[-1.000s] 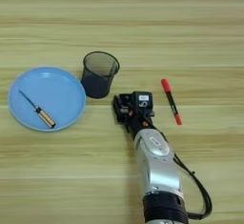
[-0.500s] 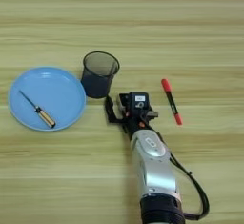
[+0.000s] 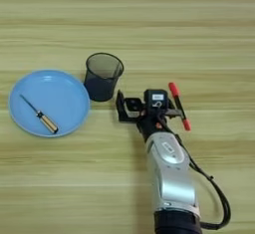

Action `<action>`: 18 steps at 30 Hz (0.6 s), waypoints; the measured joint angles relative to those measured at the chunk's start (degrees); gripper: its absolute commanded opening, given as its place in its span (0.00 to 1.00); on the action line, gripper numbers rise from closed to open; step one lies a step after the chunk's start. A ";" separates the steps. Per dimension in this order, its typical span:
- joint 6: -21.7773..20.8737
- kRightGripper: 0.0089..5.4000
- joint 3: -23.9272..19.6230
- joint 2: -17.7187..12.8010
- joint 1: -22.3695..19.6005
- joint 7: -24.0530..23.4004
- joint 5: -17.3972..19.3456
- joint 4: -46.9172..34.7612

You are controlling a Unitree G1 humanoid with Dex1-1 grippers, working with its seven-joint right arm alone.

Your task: Move the objects on the table

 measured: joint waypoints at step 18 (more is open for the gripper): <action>-1.65 1.00 -9.55 -5.50 1.46 -1.10 0.84 6.65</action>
